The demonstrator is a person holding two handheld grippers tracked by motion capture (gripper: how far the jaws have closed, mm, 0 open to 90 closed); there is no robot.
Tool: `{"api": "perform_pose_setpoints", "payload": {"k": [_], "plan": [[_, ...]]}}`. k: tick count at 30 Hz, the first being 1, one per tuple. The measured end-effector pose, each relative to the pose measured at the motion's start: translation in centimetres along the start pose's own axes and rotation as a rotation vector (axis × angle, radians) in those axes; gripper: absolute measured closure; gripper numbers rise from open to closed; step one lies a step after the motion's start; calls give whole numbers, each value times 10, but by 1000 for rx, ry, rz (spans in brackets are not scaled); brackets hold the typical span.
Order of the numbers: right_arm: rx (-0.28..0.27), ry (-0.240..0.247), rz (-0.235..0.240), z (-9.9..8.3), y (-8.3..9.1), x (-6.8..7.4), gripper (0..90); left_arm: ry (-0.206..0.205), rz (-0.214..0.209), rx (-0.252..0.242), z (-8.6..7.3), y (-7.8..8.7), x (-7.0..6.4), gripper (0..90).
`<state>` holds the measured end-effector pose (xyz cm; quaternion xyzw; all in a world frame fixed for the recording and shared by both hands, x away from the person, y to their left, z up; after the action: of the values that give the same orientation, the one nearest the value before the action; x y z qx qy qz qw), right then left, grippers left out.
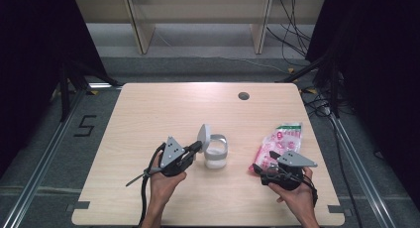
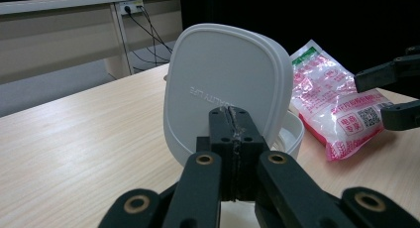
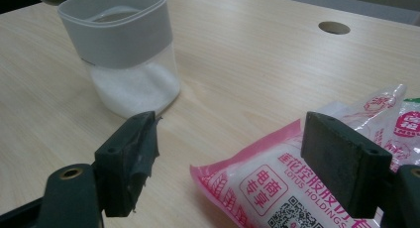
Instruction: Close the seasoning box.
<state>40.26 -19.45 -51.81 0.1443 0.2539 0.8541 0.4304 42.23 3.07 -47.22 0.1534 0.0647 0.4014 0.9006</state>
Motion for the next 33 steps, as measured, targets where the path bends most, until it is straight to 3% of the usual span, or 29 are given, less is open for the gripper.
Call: {"api": "perform_pose_setpoints", "payload": {"k": [9,13,14,16,21,32,33], "plan": [[-7,-2,14,0,1,2,238,4,-20,-1,1,-5,-9,872],[-3,-10,12,-1,2,4,239,11,-38,-5,1,-1,-12,766],[-7,4,16,-1,1,3,238,21,-47,-2,0,0,-13,728],[-2,-13,14,-2,1,5,238,10,-66,2,-3,3,-15,638],[-1,5,11,-2,2,4,239,32,-68,-12,-10,11,-19,516],[9,-10,25,-4,1,7,241,37,-59,-15,-15,17,-23,387],[5,-6,31,-4,1,8,241,19,-49,0,-17,18,-21,377]]}}
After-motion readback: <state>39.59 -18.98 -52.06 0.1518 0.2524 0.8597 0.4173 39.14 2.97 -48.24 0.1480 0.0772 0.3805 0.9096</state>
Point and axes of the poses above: each handheld gripper's, and its own axes: y roughly backward along the jaws, z roughly out of its top, x roughly to its left, the point moved 10 cm from there along -y, roughly forward along the jaws, and after that the axes turned 5 degrees about x, right-handed, at the moved point
